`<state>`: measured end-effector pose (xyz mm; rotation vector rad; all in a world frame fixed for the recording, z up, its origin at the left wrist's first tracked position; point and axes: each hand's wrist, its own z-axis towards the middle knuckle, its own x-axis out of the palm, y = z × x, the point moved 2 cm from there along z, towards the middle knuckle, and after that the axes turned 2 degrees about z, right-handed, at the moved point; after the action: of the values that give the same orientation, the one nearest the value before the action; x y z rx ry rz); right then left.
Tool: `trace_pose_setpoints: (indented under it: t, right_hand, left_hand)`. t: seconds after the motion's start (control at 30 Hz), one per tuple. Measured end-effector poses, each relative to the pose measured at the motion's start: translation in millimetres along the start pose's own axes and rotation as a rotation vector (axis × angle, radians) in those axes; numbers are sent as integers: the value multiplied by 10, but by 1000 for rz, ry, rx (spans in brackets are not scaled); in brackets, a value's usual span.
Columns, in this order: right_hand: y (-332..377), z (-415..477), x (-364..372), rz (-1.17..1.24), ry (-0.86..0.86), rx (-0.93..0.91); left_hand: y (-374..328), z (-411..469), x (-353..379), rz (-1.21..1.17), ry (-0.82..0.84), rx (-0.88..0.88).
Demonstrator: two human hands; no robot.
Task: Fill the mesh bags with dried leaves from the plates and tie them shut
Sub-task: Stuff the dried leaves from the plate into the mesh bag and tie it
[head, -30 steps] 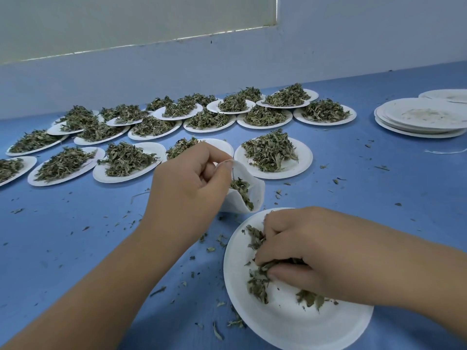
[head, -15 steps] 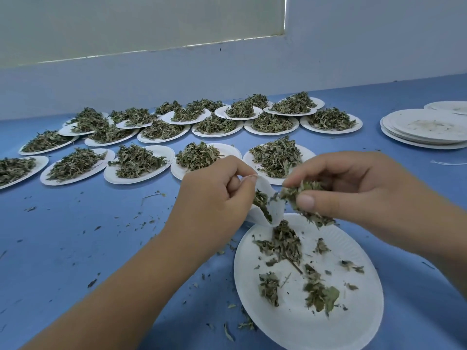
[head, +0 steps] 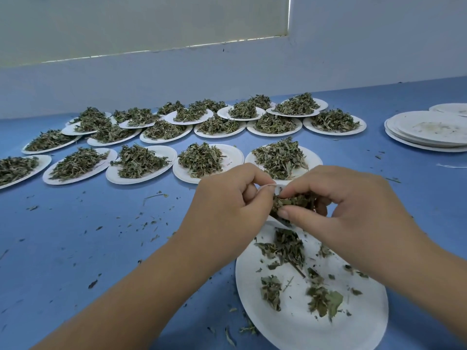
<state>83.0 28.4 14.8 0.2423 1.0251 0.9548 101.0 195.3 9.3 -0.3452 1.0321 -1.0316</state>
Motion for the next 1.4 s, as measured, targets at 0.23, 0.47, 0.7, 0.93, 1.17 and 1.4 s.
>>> trace_pose_setpoints:
  t: [0.23,0.47,0.7,0.93,1.17,1.4]
  right_hand:
    - [52,-29,-9,-165,-38,-67]
    - [102,-22,31,-280,-46,-154]
    - [103,-52,29,-246,-115,-180]
    - [23,-29,44,-166,-85,-142]
    - [6,-17,42,-110,-138,-221]
    - [17,-34,3,-77,-180,-206]
  left_hand:
    - [-51,-4,38,-19,11,-9]
    - [-87,-8,48,-66,35,-21]
    - [-92,-8,52,-141,30,-51]
    - [-79,-15,66,-112,36,-53]
    - [-114,-24,38,-155,43,-71]
    - [-147,-33,3,-144,5,-77]
